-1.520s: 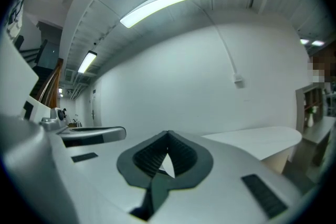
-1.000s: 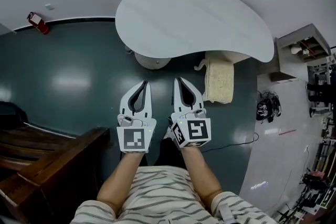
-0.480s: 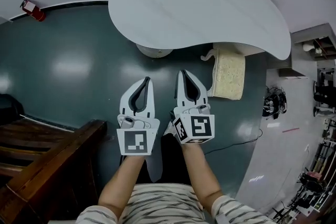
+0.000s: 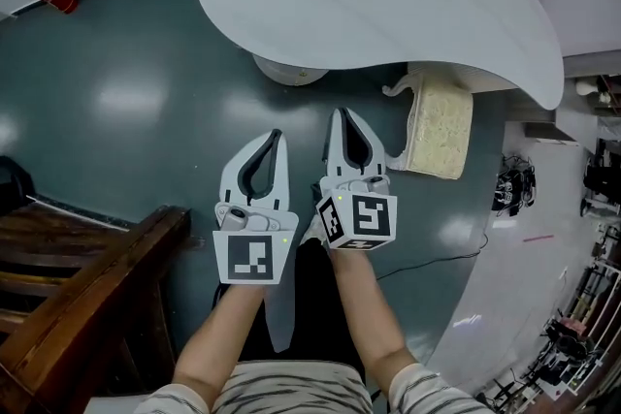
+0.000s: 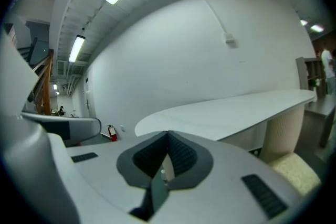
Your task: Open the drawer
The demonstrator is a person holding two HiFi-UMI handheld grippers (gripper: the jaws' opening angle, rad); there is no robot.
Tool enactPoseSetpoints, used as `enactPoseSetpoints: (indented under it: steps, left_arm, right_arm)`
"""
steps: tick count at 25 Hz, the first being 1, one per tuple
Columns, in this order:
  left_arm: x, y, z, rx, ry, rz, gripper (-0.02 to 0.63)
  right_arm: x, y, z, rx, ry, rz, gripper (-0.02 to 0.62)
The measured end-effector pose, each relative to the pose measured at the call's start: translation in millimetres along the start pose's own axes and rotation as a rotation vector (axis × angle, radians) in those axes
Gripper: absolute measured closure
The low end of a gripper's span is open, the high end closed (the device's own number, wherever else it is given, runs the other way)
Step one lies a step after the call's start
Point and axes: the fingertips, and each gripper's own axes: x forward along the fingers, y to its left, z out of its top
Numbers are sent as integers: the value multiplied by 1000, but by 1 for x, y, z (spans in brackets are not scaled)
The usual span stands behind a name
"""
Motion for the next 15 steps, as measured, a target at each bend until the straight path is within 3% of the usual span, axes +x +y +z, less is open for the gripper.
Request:
enactPoseSetpoints:
  steps: [8, 15]
  left_arm:
    - [17, 0, -35, 41, 28, -27, 601]
    - [31, 4, -67, 16, 39, -25, 601]
  right_arm:
    - [36, -10, -50, 1, 31, -12, 583]
    - [65, -21, -94, -27, 55, -9, 583]
